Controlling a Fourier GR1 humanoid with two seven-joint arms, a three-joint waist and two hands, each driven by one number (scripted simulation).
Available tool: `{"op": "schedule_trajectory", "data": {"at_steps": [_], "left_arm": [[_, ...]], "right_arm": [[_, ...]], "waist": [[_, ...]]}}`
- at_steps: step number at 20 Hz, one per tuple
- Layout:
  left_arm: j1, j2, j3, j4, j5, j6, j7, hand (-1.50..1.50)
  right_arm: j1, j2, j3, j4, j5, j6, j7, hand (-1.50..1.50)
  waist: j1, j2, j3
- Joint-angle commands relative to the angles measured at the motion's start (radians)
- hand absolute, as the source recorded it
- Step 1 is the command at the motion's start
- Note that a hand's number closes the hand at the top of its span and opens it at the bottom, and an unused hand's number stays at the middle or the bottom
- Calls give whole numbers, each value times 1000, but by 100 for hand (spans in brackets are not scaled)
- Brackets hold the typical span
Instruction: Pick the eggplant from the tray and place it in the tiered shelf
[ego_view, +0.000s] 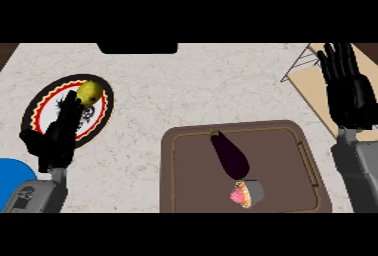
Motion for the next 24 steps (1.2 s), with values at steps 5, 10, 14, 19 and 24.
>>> {"op": "schedule_trajectory", "data": {"at_steps": [5, 10, 14, 19, 24], "left_arm": [[20, 101, -4, 18, -8, -86, 88, 0], [103, 99, -16, 38, 8, -121, 80, 0], [125, 155, 38, 31, 45, -172, 77, 0], [131, 157, 45, -5, 54, -154, 136, 0], [175, 156, 45, -26, 53, -158, 117, 0]], "right_arm": [[-96, 127, 373, -8, 315, -109, 146, 150], [-28, 21, 394, 68, 697, -461, 272, 150], [49, 258, 642, 10, 877, -548, 486, -150], [-5, 280, 729, -3, 1193, -490, 847, -150], [-90, 266, 754, -19, 1373, -191, 1145, -150]], "waist": [[84, 7, 27], [47, -7, 19], [36, -7, 26], [9, -17, 24], [10, -25, 23]]}}
